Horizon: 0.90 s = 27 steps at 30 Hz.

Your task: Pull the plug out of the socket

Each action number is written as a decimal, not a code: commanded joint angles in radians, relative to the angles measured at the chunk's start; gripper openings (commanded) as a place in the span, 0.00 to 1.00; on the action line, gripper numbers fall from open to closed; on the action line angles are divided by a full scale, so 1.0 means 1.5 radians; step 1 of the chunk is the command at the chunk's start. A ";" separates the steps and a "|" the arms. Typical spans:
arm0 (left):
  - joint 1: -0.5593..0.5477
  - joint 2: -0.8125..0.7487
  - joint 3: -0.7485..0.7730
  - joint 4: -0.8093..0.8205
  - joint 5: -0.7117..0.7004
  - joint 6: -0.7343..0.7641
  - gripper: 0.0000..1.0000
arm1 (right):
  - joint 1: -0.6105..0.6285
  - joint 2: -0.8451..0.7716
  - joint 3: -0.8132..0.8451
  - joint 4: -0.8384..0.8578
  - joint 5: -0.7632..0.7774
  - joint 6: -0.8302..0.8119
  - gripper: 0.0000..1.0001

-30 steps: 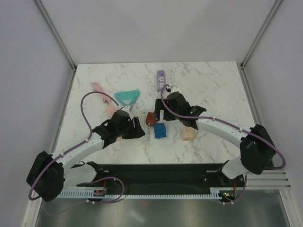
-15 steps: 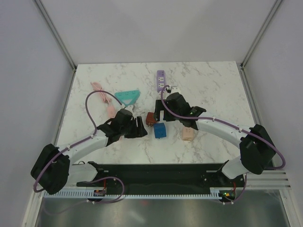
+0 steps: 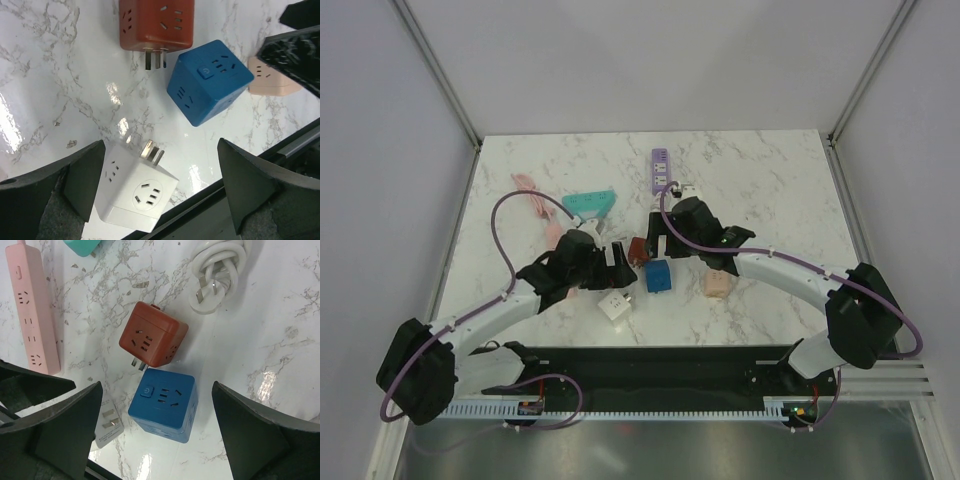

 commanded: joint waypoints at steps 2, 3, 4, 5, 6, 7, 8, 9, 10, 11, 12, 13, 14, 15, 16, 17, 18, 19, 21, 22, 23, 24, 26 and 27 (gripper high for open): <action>-0.004 -0.075 0.023 -0.035 -0.020 0.003 1.00 | -0.002 -0.028 -0.007 0.020 -0.008 0.014 0.98; -0.005 -0.105 0.024 -0.045 -0.025 0.004 1.00 | -0.001 -0.031 -0.010 0.021 -0.010 0.015 0.98; -0.004 -0.119 0.024 -0.067 -0.031 0.004 1.00 | -0.002 -0.033 -0.014 0.024 -0.010 0.018 0.98; -0.005 -0.133 0.024 -0.077 -0.042 0.004 1.00 | -0.002 -0.036 -0.022 0.026 -0.010 0.021 0.98; -0.004 -0.152 0.023 -0.088 -0.046 0.003 1.00 | -0.002 -0.043 -0.027 0.029 -0.013 0.029 0.98; -0.004 -0.180 0.021 -0.106 -0.049 0.003 1.00 | -0.001 -0.048 -0.036 0.038 -0.014 0.034 0.98; -0.004 -0.196 0.020 -0.116 -0.053 0.001 1.00 | -0.001 -0.053 -0.053 0.043 -0.014 0.039 0.98; -0.004 -0.211 0.015 -0.123 -0.054 -0.005 1.00 | 0.000 -0.065 -0.064 0.050 -0.014 0.052 0.98; -0.004 -0.239 0.011 -0.129 -0.053 -0.009 1.00 | -0.001 -0.073 -0.075 0.068 -0.015 0.059 0.98; -0.004 -0.251 0.006 -0.134 -0.046 -0.014 1.00 | -0.001 -0.081 -0.103 0.078 -0.012 0.065 0.98; -0.004 -0.264 -0.006 -0.134 -0.040 -0.027 1.00 | -0.001 -0.103 -0.119 0.092 -0.011 0.072 0.98; -0.004 -0.279 -0.014 -0.133 -0.033 -0.035 1.00 | -0.001 -0.115 -0.138 0.124 -0.004 0.087 0.98; -0.004 -0.302 -0.021 -0.132 -0.016 -0.041 1.00 | 0.000 -0.128 -0.175 0.137 0.001 0.100 0.98; -0.005 -0.315 -0.038 -0.121 -0.007 -0.054 1.00 | 0.000 -0.154 -0.193 0.145 0.008 0.109 0.98; -0.004 -0.326 -0.047 -0.113 0.002 -0.061 1.00 | -0.001 -0.167 -0.211 0.179 0.016 0.128 0.98; -0.004 -0.347 -0.056 -0.104 0.021 -0.066 1.00 | -0.001 -0.181 -0.249 0.191 0.026 0.137 0.98; -0.004 -0.355 -0.073 -0.085 0.029 -0.075 1.00 | -0.001 -0.211 -0.270 0.207 0.031 0.145 0.98; -0.004 -0.364 -0.080 -0.078 0.035 -0.079 1.00 | -0.001 -0.226 -0.290 0.237 0.035 0.156 0.98; -0.004 -0.386 -0.097 -0.061 0.050 -0.088 1.00 | -0.001 -0.276 -0.353 0.277 0.046 0.183 0.98; -0.005 -0.392 -0.104 -0.054 0.054 -0.089 1.00 | 0.000 -0.294 -0.374 0.303 0.052 0.195 0.98; -0.004 -0.398 -0.109 -0.049 0.065 -0.092 1.00 | 0.000 -0.310 -0.413 0.315 0.059 0.216 0.98; -0.004 -0.412 -0.122 -0.044 0.070 -0.099 1.00 | -0.001 -0.344 -0.430 0.325 0.072 0.224 0.98; -0.004 -0.422 -0.137 -0.025 0.086 -0.110 1.00 | -0.001 -0.377 -0.474 0.335 0.084 0.236 0.98; -0.004 -0.429 -0.158 -0.015 0.094 -0.124 1.00 | -0.001 -0.414 -0.491 0.335 0.093 0.247 0.98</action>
